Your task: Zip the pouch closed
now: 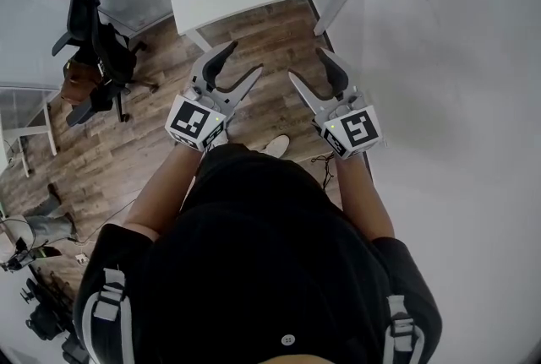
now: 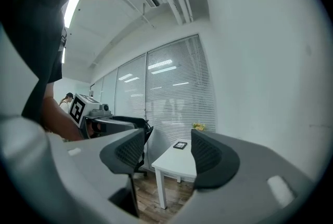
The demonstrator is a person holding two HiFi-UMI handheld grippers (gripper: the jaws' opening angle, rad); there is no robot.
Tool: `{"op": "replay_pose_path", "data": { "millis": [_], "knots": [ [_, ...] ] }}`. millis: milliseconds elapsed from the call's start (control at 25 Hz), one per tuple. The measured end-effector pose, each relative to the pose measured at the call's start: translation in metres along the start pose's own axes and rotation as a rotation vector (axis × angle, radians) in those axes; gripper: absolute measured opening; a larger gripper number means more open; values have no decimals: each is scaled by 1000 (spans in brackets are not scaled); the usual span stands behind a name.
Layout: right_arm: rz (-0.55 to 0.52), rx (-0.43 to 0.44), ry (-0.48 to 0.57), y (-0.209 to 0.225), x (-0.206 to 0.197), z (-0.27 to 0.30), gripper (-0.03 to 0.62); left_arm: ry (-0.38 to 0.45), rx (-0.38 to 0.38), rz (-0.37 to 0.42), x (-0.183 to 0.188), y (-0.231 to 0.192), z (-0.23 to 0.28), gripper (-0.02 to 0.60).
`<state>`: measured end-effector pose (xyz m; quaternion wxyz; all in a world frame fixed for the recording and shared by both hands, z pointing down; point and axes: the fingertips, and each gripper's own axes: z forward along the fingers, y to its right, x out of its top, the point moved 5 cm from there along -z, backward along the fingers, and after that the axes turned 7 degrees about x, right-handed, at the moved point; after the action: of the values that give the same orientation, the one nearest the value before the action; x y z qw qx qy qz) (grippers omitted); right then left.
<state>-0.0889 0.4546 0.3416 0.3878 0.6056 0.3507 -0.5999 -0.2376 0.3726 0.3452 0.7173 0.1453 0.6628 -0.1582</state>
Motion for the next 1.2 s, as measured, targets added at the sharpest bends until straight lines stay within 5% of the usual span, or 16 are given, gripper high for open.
{"op": "replay_pose_path", "data": {
  "millis": [640, 1200],
  "knots": [
    [0, 39, -18, 24, 0, -6, 333, -3, 36, -14, -3, 7, 22, 313],
    [15, 18, -51, 102, -3, 73, 333, -14, 31, -44, -8, -77, 92, 313]
  ]
}}
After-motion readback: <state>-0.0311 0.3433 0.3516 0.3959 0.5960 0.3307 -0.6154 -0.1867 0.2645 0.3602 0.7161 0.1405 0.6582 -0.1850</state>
